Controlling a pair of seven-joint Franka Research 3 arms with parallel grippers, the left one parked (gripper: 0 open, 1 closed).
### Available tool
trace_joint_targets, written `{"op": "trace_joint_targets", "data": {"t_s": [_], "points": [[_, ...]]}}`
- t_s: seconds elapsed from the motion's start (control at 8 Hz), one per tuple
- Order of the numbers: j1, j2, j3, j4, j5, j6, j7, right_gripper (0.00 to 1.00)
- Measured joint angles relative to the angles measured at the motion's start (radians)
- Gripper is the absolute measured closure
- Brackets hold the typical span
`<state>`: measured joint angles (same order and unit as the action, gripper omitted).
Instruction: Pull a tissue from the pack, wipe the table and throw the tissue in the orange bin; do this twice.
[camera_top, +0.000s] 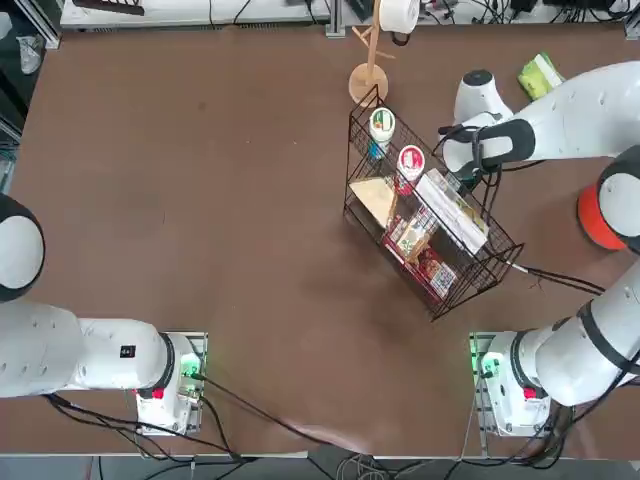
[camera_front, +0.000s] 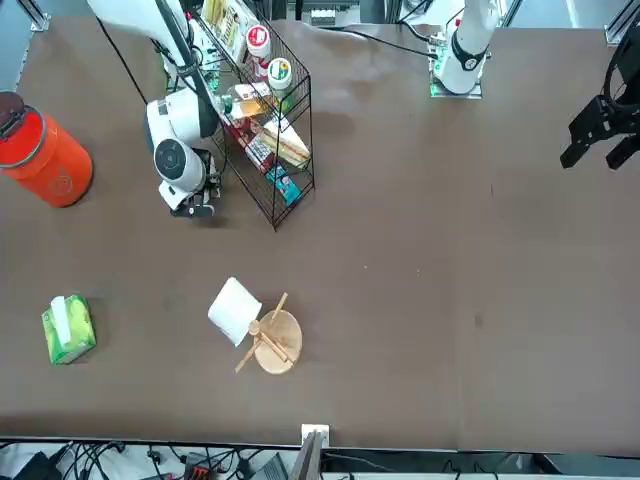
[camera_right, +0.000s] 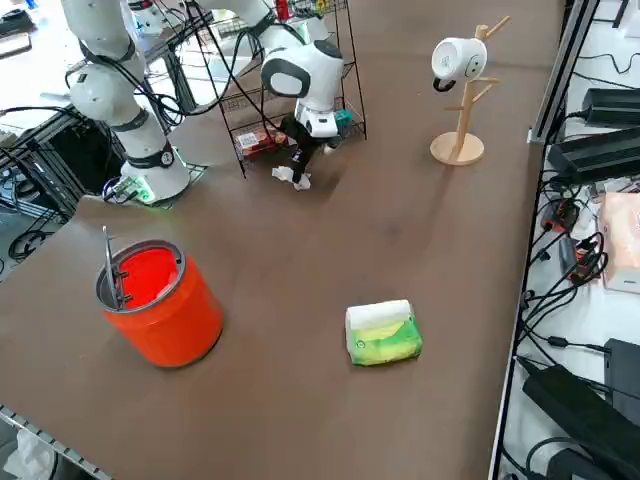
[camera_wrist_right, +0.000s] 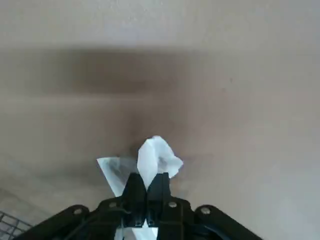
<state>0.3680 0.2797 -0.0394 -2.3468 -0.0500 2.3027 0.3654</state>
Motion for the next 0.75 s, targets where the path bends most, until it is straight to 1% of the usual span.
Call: {"op": "trace_joint_targets", "data": {"t_s": [0.25,0.5,0.75], "points": [[-0.004,0.016,0.000,0.015,0.012,0.005,0.012,0.98],[-0.010,0.032,-0.001,0.022,0.045,0.009,0.018,0.98],[-0.019,0.035,-0.003,0.025,0.048,-0.039,0.011,0.98]]}}
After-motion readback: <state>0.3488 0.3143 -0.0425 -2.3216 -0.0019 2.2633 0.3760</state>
